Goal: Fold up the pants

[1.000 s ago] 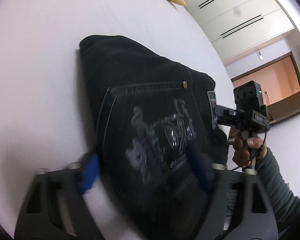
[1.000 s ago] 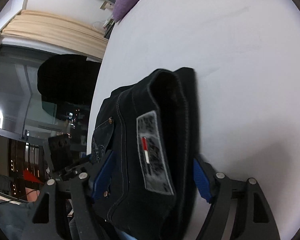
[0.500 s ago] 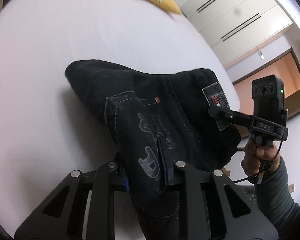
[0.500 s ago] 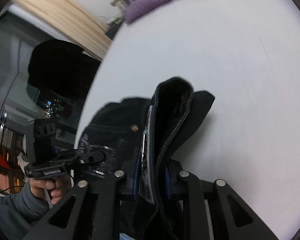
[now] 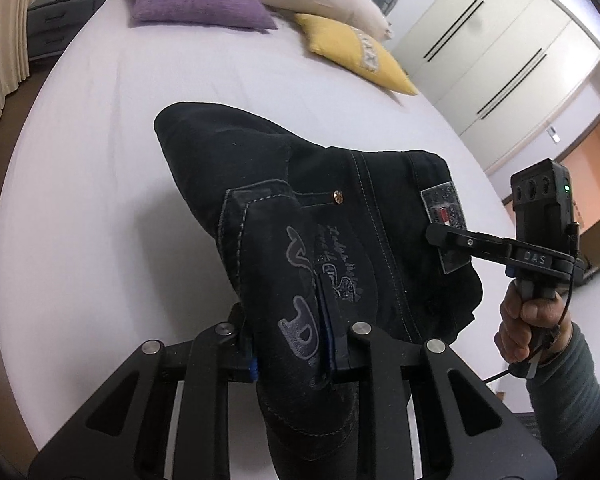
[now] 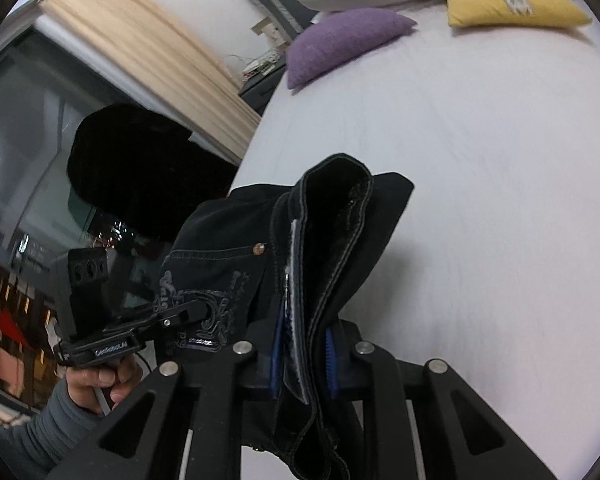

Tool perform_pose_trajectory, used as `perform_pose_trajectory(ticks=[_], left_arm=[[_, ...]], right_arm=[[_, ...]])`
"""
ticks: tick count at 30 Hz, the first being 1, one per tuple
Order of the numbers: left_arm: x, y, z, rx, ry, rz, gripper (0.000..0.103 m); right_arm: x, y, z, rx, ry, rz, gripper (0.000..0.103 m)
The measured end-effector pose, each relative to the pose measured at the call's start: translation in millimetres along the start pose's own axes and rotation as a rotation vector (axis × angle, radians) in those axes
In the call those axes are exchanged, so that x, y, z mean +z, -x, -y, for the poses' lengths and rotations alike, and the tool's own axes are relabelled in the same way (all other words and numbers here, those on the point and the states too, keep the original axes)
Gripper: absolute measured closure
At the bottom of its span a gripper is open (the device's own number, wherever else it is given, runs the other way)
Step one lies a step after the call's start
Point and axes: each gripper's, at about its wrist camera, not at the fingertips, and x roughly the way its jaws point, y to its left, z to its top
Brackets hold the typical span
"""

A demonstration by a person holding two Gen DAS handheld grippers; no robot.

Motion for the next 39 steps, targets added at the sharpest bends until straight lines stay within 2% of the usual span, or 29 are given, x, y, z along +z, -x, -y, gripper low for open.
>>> perform_pose_trajectory(ticks=[3, 4, 5, 6, 8, 10, 12, 14, 15, 17, 18, 20, 22, 23, 24, 26, 28, 30, 33, 35, 37, 39], left_arm=[[6, -29, -42, 0.000, 0.060, -0.057, 0.080], [3, -40, -51, 0.009, 0.077, -0.073, 0.074], [1, -49, -61, 0.017, 0.087, -0.081, 0.069], [-6, -56, -71, 0.006, 0.104, -0.070, 0.061], [-12, -54, -80, -0.043, 0.114, -0.024, 0.059], [-18, -51, -81, -0.047, 0.099, -0.014, 0.056], [-16, -42, -79, 0.008, 0.076, -0.003, 0.056], [-14, -29, -71, 0.030, 0.058, 0.033, 0.055], [-17, -15, -66, 0.058, 0.038, 0.064, 0.049], [-24, 13, -48, 0.125, -0.013, 0.119, 0.046], [-31, 36, -35, 0.170, -0.064, 0.184, 0.045], [-44, 71, -15, 0.234, -0.119, 0.287, 0.035], [-61, 118, 18, 0.302, -0.173, 0.450, 0.016], [-70, 141, 29, 0.326, -0.190, 0.524, 0.012], [-84, 177, 48, 0.371, -0.209, 0.655, 0.001], [-103, 220, 76, 0.441, -0.228, 0.835, 0.000], [-128, 266, 113, 0.522, -0.268, 0.989, 0.000], [-139, 295, 139, 0.563, -0.317, 1.004, 0.000], [-153, 335, 166, 0.576, -0.374, 1.034, 0.000], [-160, 358, 179, 0.561, -0.388, 1.031, 0.000], [-165, 376, 185, 0.505, -0.383, 1.004, 0.000], [-169, 392, 190, 0.505, -0.364, 0.965, 0.000]], right_arm=[[7, -35, 36, -0.028, -0.077, -0.050, 0.084], [6, -44, 48, -0.045, -0.108, -0.066, 0.082], [2, -51, 61, -0.072, -0.138, -0.072, 0.072], [-2, -55, 71, -0.078, -0.162, -0.070, 0.068], [-11, -51, 88, 0.010, -0.204, -0.020, 0.066], [-19, -42, 94, 0.067, -0.206, 0.008, 0.059], [-21, -31, 97, 0.065, -0.227, 0.019, 0.055], [-28, -2, 102, 0.023, -0.275, 0.090, 0.032], [-31, 13, 100, -0.011, -0.276, 0.133, 0.027], [-41, 44, 90, -0.090, -0.238, 0.183, 0.026], [-45, 54, 84, -0.109, -0.217, 0.196, 0.026], [-59, 85, 56, -0.167, -0.145, 0.241, 0.026], [-67, 113, 20, -0.228, -0.067, 0.316, 0.025], [-73, 129, 5, -0.247, -0.033, 0.359, 0.022], [-77, 144, -18, -0.270, 0.011, 0.417, 0.019], [-102, 186, -70, -0.330, 0.101, 0.587, 0.002], [-121, 217, -110, -0.337, 0.167, 0.732, 0.000], [-140, 246, -149, -0.338, 0.245, 0.868, 0.000], [-167, 288, -206, -0.398, 0.343, 1.041, 0.000], [-176, 299, -244, -0.445, 0.399, 1.136, 0.000], [-193, 318, -265, -0.474, 0.428, 1.196, 0.000], [-202, 330, -279, -0.462, 0.437, 1.212, 0.000]])
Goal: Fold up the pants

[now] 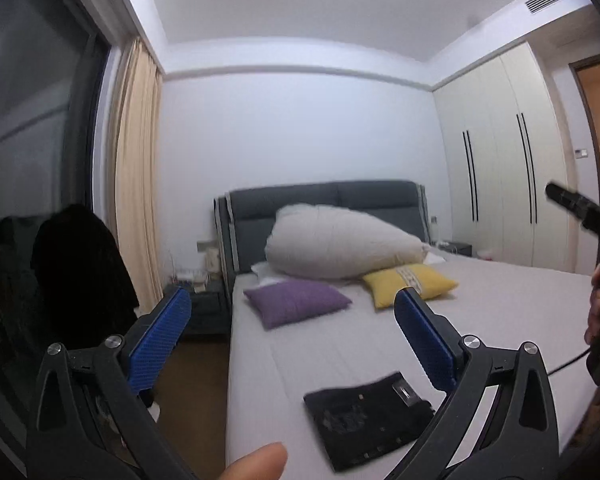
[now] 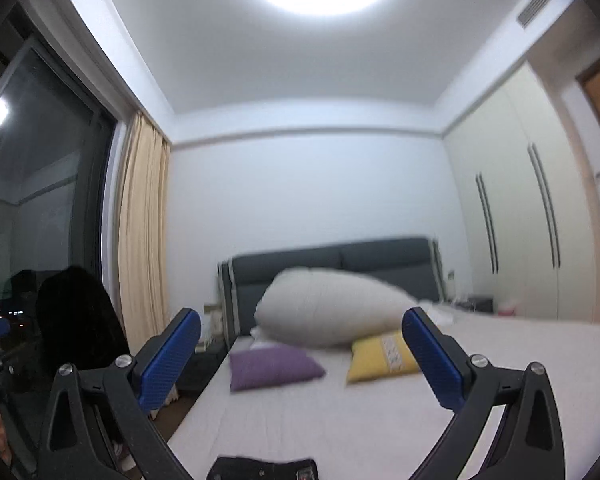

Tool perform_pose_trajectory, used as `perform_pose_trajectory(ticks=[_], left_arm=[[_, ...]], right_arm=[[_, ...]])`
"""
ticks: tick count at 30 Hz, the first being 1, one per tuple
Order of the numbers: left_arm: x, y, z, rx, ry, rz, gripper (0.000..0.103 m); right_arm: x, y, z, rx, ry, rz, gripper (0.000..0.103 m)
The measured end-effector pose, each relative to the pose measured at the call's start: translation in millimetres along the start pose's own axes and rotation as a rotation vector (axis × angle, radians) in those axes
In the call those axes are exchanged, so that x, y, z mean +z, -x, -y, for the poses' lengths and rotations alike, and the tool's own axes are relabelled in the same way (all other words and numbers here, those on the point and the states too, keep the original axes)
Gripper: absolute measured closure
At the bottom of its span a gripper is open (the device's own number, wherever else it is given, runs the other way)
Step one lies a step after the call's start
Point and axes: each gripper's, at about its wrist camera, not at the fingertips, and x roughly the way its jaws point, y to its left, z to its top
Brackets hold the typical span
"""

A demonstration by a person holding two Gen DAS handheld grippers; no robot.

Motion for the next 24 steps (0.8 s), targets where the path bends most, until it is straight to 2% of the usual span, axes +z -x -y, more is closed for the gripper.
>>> perform_pose_trajectory(ticks=[2, 4, 5, 6, 8, 11, 14, 16, 18, 22, 24], left_arm=[[3, 7, 0, 0.000, 0.005, -0.043, 0.000], [-4, 4, 3, 0.024, 0.011, -0.121, 0.000], [-7, 1, 0, 0.052, 0.014, -0.175, 0.000], [-16, -14, 4, 0.084, 0.033, -0.266, 0.000], [-33, -27, 2, 0.088, 0.074, -0.368, 0.000], [-63, -39, 0, 0.077, 0.145, -0.507, 0.000], [-87, -47, 4, 0.076, 0.156, -0.555, 0.000], [-101, -49, 10, 0.084, 0.129, -0.570, 0.000], [-116, -49, 17, 0.088, 0.116, -0.591, 0.000], [-142, -61, 23, 0.085, 0.125, -0.625, 0.000], [-164, -87, 28, 0.076, 0.128, -0.646, 0.000]], right_arm=[[14, 11, -5, 0.013, -0.024, -0.029, 0.000], [13, 11, -8, 0.004, -0.044, -0.047, 0.000], [13, 7, -11, 0.003, -0.048, -0.065, 0.000], [13, 9, -15, 0.017, -0.045, -0.087, 0.000], [5, 13, -21, 0.018, -0.036, -0.133, 0.000], [-20, 5, -24, 0.009, -0.046, -0.270, 0.000], [-47, 7, -28, -0.024, -0.047, -0.412, 0.000], [-72, -1, -32, -0.076, -0.029, -0.532, 0.000], [-94, -11, -32, -0.090, -0.036, -0.628, 0.000], [-128, -16, -35, -0.113, -0.026, -0.734, 0.000], [-141, -17, -36, -0.114, -0.020, -0.763, 0.000]])
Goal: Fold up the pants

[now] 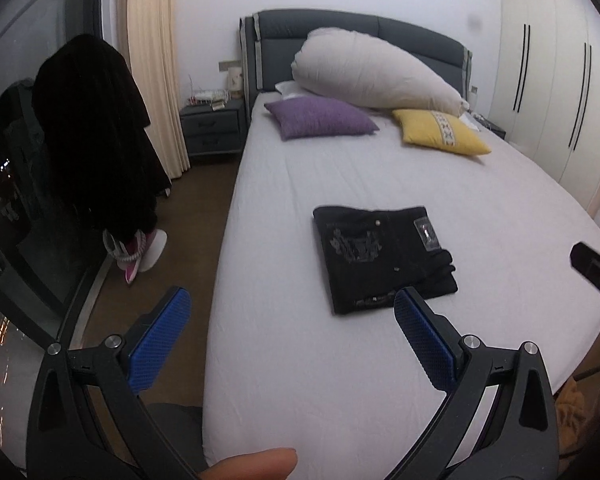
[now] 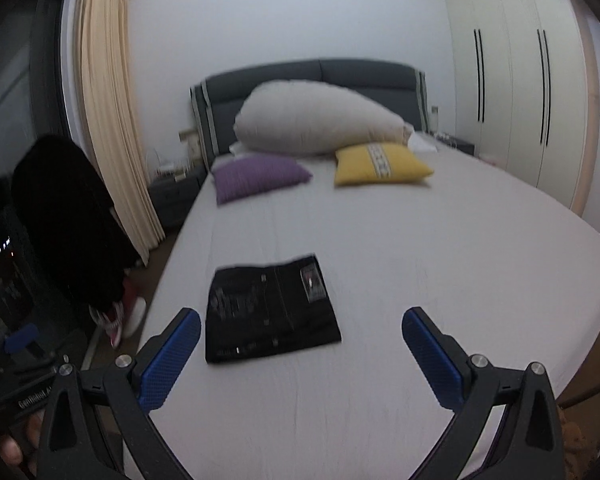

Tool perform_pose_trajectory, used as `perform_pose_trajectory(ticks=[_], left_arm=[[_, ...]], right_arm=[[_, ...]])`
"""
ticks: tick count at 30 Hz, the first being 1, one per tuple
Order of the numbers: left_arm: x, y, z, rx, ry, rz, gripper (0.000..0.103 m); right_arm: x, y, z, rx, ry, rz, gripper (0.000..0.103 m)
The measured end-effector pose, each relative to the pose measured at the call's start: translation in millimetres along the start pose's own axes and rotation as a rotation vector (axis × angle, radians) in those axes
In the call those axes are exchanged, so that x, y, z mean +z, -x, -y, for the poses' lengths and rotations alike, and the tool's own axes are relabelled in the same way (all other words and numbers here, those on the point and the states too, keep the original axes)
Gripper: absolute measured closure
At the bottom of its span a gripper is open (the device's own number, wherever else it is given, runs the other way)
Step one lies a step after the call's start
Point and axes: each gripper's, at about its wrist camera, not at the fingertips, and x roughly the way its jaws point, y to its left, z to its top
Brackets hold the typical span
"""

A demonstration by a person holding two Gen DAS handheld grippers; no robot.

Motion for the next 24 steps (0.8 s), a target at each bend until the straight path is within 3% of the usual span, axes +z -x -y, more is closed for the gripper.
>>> perform_pose_trajectory(ticks=[11, 24], left_arm=[[-13, -53, 7, 0.000, 0.006, -0.072, 0.000], [-20, -56, 10, -0.003, 0.007, -0.099, 0.000]], right_arm=[[-19, -18, -14, 0.009, 0.041, -0.066, 0.000], [-29, -25, -25, 0.023, 0.066, -0.102, 0.000]])
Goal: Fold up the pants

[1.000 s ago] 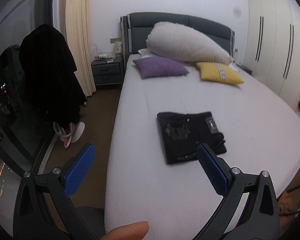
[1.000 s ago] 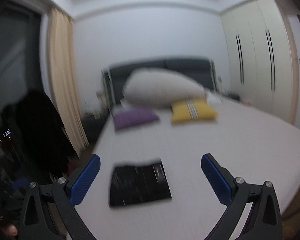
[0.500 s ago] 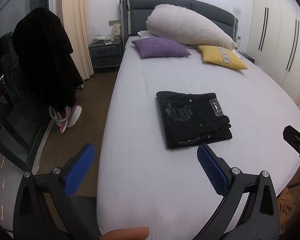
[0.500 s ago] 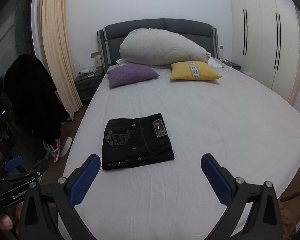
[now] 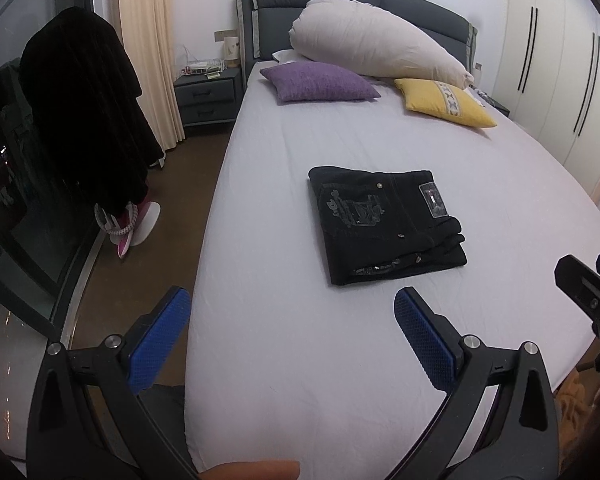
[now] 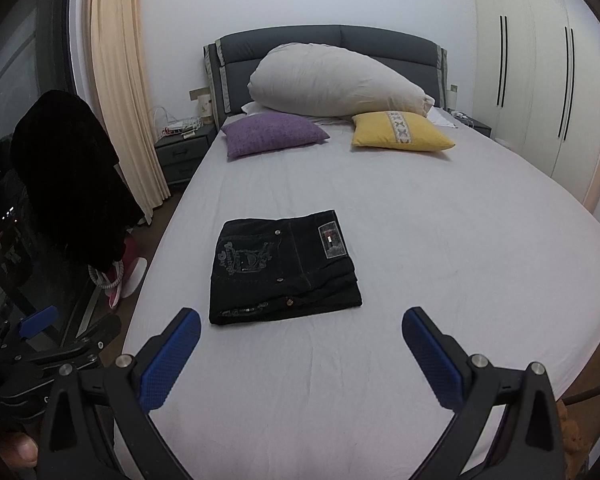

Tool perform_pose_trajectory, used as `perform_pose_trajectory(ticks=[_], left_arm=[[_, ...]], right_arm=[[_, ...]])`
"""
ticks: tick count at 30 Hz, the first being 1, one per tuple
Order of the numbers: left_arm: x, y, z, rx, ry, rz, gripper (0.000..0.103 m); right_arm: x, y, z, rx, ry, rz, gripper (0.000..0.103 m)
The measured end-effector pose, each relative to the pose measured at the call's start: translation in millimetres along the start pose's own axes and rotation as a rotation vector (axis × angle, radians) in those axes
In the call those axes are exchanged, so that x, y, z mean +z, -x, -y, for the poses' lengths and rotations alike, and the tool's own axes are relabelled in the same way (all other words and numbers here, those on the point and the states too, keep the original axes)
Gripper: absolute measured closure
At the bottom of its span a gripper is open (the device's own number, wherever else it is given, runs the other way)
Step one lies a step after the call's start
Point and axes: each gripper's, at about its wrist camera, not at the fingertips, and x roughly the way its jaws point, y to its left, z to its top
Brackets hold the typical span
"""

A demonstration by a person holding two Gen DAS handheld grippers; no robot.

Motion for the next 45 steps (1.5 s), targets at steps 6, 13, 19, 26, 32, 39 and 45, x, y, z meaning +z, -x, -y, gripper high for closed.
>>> perform_pose_trajectory(ticks=[6, 13, 19, 26, 32, 39, 45], left_arm=[[-2, 3, 0, -0.002, 0.007, -0.004, 0.000], [-4, 3, 1, -0.003, 0.009, -0.007, 0.000], [-9, 3, 3, -0.002, 0.014, -0.012, 0.000], [-10, 4, 2, -0.003, 0.017, -0.015, 0.000], [-10, 4, 2, -0.003, 0.018, -0.016, 0.000], [-10, 4, 1, -0.005, 0.019, -0.017, 0.000], [-10, 4, 1, -0.004, 0.018, -0.016, 0.000]], right_arm=[[-4, 1, -7, 0.007, 0.015, -0.010, 0.000], [-7, 1, -13, 0.011, 0.022, -0.019, 0.000], [-9, 0, -18, 0.011, 0.028, -0.031, 0.000], [-11, 0, -19, 0.010, 0.029, -0.033, 0.000], [-13, -1, -20, 0.011, 0.030, -0.035, 0.000], [-13, 0, -20, 0.011, 0.029, -0.036, 0.000], [-15, 0, -20, 0.012, 0.031, -0.037, 0.000]])
